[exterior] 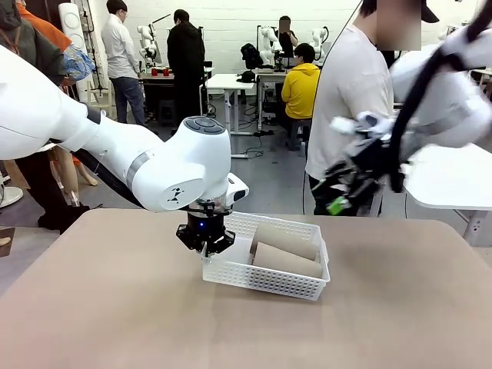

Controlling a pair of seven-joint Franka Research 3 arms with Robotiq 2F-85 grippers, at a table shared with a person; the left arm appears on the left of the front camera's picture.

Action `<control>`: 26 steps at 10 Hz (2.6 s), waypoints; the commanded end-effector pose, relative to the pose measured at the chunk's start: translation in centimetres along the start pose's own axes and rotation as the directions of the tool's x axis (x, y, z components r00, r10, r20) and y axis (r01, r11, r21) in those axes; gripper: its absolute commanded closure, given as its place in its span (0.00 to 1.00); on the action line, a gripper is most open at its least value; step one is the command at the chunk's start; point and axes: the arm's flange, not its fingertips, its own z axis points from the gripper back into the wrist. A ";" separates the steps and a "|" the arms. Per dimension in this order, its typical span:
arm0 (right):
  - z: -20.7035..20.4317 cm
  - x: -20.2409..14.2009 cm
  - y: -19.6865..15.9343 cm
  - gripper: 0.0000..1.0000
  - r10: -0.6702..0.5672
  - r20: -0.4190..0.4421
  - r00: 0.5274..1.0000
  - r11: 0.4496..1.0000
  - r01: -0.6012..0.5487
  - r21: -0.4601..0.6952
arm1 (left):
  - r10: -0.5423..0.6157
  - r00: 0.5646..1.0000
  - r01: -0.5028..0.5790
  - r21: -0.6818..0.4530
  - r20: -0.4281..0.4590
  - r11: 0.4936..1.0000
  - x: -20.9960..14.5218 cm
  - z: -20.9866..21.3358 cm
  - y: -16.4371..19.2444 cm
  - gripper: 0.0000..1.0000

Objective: Clean and organize the cups into the basket.
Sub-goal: Pick up the Reusable plastic cup from the right side of the table and stack it inside the Organizing basket in the center of the table.

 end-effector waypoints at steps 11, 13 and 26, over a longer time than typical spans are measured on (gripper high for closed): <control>11.1 -24.2 9.3 0.00 -0.155 0.428 0.890 0.894 0.311 -0.322 | -0.002 1.000 0.002 0.001 0.003 1.000 0.0 0.0 -0.1 1.00; 11.3 -24.0 10.5 0.00 -0.145 0.414 0.899 0.915 0.281 -0.290 | -0.002 1.000 0.002 0.001 0.003 1.000 0.0 0.0 -0.1 1.00; 11.3 -24.0 10.5 0.00 -0.145 0.414 0.899 0.915 0.281 -0.290 | -0.002 1.000 0.002 0.001 0.003 1.000 0.0 0.0 -0.1 1.00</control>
